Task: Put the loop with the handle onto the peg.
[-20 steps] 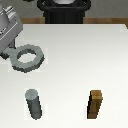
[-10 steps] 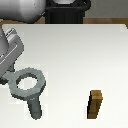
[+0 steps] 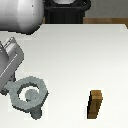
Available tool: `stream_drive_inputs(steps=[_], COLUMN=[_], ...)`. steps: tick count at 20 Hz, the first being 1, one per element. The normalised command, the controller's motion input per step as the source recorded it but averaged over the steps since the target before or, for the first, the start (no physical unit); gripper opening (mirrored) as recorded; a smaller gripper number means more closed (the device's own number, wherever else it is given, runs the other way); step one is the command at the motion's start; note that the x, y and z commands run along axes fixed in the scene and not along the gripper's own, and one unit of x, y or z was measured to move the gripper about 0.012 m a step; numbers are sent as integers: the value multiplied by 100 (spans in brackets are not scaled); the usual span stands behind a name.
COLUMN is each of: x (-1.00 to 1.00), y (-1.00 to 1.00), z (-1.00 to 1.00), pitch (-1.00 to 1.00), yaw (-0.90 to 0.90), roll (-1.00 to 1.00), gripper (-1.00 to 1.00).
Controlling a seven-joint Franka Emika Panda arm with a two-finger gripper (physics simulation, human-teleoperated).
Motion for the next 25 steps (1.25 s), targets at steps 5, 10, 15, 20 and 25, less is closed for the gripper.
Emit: stream_drive_inputs(steps=[5,10,15,20,25], x=[-20,-20,0,0,0], y=[10,0,0,0,0], z=[-80,0,0,0,0], pitch=[0,0,0,0,0], yaw=[0,0,0,0,0], roll=[0,0,0,0,0], gripper=[-100,100,100,100,100])
